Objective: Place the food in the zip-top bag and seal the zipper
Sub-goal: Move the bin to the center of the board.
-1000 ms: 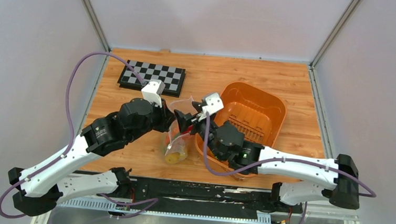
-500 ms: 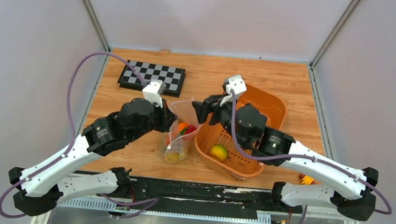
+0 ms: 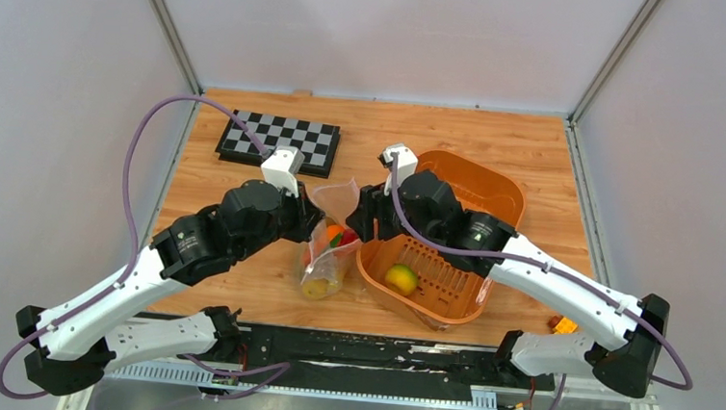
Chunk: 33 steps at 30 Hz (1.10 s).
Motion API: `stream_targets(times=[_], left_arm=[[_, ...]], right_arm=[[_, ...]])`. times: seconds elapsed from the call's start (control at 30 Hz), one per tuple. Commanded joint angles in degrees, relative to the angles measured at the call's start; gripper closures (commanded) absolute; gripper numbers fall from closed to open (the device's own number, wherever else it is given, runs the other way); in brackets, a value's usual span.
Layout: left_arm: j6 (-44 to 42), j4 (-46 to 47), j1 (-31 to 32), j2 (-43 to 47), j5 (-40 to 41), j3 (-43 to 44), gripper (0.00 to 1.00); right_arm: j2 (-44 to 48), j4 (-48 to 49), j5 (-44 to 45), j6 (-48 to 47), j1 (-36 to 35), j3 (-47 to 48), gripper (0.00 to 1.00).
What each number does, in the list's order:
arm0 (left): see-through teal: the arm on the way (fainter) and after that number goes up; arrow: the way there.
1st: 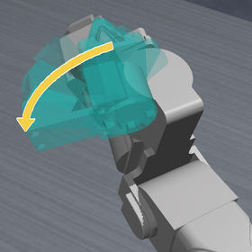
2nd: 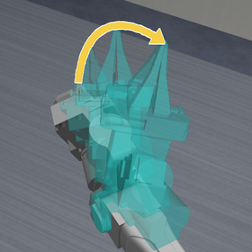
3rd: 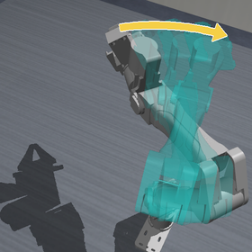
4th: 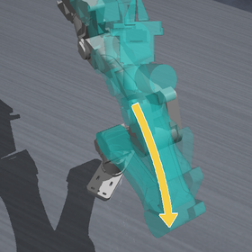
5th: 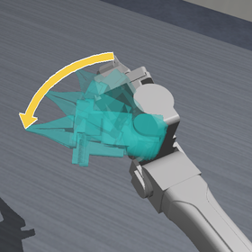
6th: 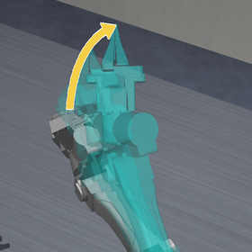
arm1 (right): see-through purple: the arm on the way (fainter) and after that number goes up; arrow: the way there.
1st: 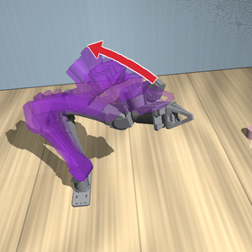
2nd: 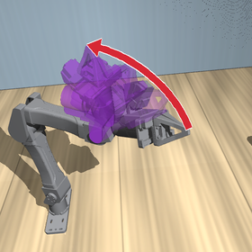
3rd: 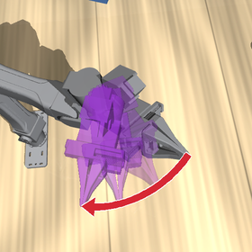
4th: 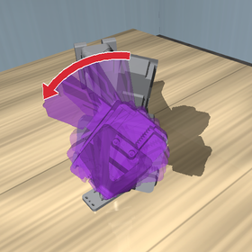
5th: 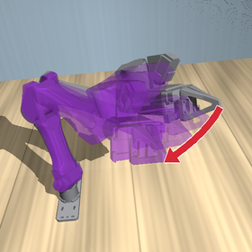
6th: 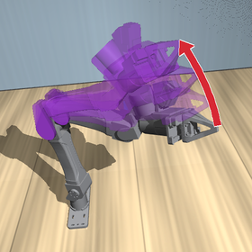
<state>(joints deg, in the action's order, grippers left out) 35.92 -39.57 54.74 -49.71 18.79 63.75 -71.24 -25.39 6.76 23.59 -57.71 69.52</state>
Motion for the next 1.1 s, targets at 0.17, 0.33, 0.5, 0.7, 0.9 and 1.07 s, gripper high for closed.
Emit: stream_targets(times=[0.17,0.33,0.5,0.7,0.9,1.07], left_arm=[[2.01,2.03,0.02,5.72,11.15,-2.55,0.97],[1.39,-1.87,0.0,6.99,16.23,-1.0,0.97],[-0.44,-4.69,0.02,7.57,21.02,0.48,0.98],[-1.45,-8.23,0.01,4.91,24.5,4.0,0.99],[-1.54,-9.37,-0.06,4.61,25.71,5.07,0.99],[-0.99,-9.56,-0.08,4.99,25.73,4.44,0.99]], right_arm=[[7.61,9.8,-10.61,0.68,-0.18,-5.78,0.29],[11.84,11.43,-20.12,-6.73,-0.16,-7.96,0.19],[11.24,7.98,-32.7,-9.7,-0.4,-6.65,0.2],[4.48,6.14,-28.7,-9.68,-6.05,-6.16,0.25],[-3.84,5.72,-25.3,-8.97,-8.2,-3.58,0.31],[-9.99,1.23,-15.76,-8.73,-8.77,-2.27,0.34]])
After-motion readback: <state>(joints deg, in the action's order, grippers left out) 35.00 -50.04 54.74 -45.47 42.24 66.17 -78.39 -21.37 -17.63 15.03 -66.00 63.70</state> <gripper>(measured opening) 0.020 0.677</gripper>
